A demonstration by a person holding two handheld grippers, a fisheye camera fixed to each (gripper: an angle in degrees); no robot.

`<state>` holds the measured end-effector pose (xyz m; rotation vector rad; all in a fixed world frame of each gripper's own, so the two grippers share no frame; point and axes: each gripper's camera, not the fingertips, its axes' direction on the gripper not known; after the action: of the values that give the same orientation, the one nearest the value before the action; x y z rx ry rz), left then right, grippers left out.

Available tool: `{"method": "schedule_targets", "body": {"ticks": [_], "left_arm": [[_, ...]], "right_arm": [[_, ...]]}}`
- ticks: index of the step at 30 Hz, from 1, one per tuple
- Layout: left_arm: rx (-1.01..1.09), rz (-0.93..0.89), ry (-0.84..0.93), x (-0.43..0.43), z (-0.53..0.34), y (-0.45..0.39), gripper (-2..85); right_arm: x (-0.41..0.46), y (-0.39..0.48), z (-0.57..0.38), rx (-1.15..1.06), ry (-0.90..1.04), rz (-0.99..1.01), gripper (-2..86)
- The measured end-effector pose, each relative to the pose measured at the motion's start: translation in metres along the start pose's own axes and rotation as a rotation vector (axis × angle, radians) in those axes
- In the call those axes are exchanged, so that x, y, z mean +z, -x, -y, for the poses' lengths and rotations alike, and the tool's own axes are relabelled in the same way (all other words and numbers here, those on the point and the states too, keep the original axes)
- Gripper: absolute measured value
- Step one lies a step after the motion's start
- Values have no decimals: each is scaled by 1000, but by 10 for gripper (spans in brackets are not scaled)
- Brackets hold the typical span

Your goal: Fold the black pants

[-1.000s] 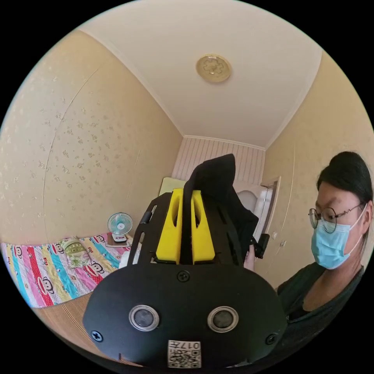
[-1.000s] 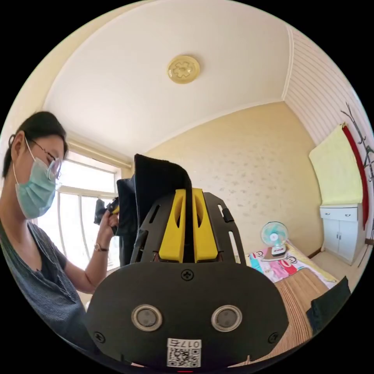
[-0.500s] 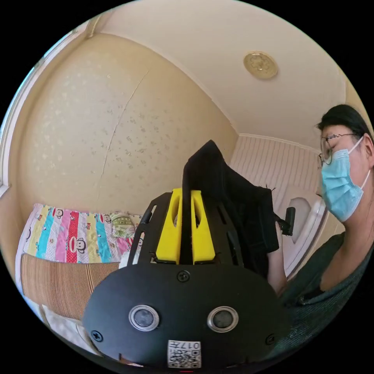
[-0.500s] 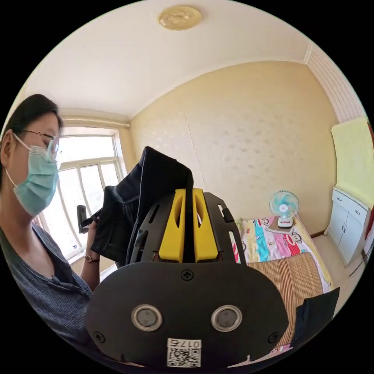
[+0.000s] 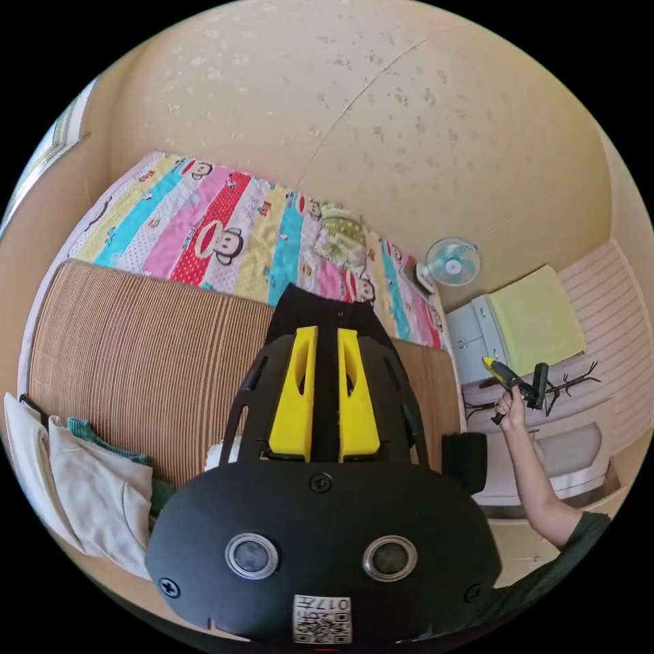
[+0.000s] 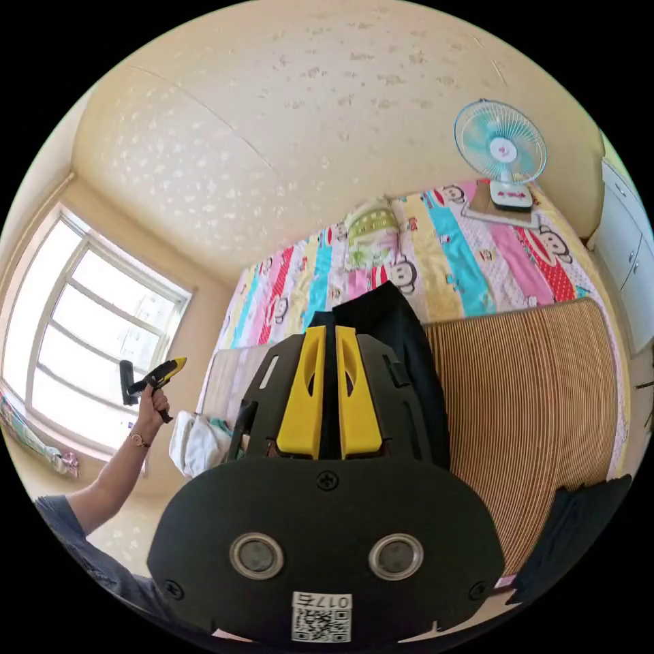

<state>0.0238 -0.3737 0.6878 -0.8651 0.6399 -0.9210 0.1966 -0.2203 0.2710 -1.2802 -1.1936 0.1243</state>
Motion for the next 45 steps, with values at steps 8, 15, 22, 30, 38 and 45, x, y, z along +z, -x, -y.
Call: {"method": "schedule_targets", "body": {"ticks": [8, 15, 22, 30, 38, 45], "left_arm": [[-106, 95, 654, 70, -216, 170, 82], [-245, 37, 800, 13, -271, 238, 100], [-284, -305, 977, -27, -212, 279, 16], [-519, -1252, 643, -157, -114, 348, -7], [-476, 44, 1099, -165, -199, 415, -8], [-287, -51, 970, -222, -227, 411, -8]], "right_arm": [[127, -88, -201, 181, 647, 260, 70], [132, -98, -254, 354, 725, 357, 113], [95, -104, -207, 436, 702, 987, 42], [10, -106, -147, 436, 486, 1213, 20], [1, -110, -163, 481, 828, 366, 15], [-140, -210, -153, 660, 326, 46, 87]]}}
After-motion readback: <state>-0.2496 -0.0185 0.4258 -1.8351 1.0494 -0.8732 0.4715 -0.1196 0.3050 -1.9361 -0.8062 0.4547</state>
